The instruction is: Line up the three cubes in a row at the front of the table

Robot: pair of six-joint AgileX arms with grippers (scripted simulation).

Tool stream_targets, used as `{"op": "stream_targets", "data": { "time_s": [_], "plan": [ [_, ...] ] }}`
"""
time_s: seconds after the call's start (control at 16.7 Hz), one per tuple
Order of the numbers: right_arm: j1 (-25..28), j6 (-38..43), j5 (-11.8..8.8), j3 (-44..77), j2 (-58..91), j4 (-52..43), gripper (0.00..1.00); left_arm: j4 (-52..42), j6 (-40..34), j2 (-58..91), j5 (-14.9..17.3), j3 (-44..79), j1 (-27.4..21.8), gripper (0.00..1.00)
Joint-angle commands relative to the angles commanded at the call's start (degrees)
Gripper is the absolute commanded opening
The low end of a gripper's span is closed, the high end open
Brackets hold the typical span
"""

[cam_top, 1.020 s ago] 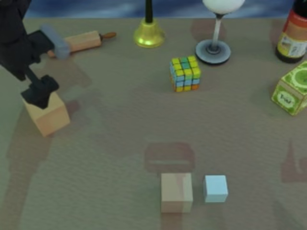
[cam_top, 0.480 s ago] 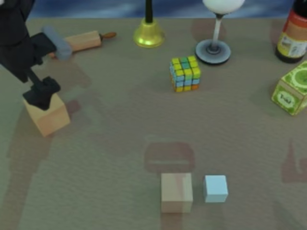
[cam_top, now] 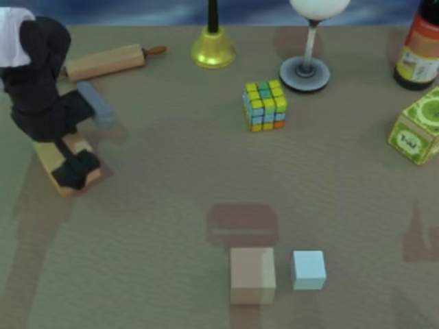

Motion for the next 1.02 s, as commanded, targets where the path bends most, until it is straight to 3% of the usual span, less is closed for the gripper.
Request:
{"op": "stream_targets", "data": {
  "time_s": [0.3,1.02],
  "plan": [
    [0.0,0.0,0.0,0.0,0.0,0.0,1.00,0.7,0.0,0.3,0.0,-0.6,0.0,1.00],
    [0.0,0.0,0.0,0.0,0.0,0.0,1.00,0.7,0.0,0.3,0.0,-0.6,0.0,0.10]
  ]
}}
